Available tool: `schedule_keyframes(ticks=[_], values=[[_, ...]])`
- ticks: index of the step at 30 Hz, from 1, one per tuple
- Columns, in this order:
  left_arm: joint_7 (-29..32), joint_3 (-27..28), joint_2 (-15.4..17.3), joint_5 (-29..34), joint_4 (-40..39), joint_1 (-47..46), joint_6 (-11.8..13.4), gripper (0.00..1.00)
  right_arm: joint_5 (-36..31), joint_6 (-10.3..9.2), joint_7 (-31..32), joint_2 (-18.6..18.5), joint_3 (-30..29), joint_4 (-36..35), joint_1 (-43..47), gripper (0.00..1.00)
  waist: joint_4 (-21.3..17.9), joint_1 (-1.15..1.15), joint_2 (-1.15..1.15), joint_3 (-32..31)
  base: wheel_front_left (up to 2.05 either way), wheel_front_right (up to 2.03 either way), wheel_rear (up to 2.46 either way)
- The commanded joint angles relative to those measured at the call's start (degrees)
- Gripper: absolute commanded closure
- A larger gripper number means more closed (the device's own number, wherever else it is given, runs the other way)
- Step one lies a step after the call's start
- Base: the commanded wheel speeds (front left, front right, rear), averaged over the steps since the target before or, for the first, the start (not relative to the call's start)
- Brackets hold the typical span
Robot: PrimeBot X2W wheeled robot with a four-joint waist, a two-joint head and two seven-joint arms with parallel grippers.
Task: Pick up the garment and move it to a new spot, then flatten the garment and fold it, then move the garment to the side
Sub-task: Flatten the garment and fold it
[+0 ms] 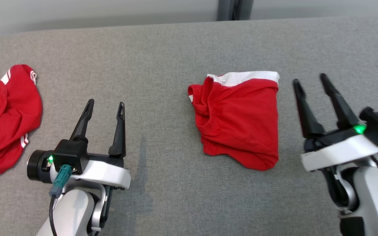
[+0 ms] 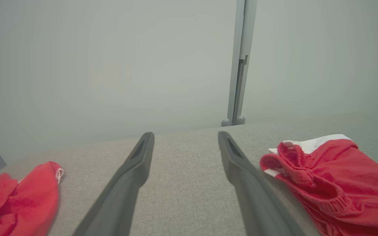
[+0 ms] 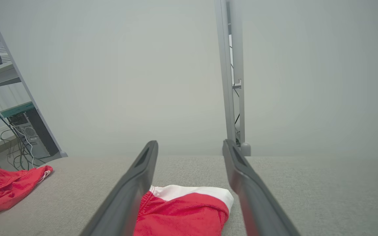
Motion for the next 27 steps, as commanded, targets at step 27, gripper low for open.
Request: schedule_keyframes(ticks=[27], values=[[5.2,0.3,5.3,-1.9,-7.3,12.6,3.4,0.0,-7.7,-0.02,7.0,2.1,-12.1,-9.5,20.9,0.0,-0.7,0.0,0.0,-13.9,0.0,0.0,0.0]])
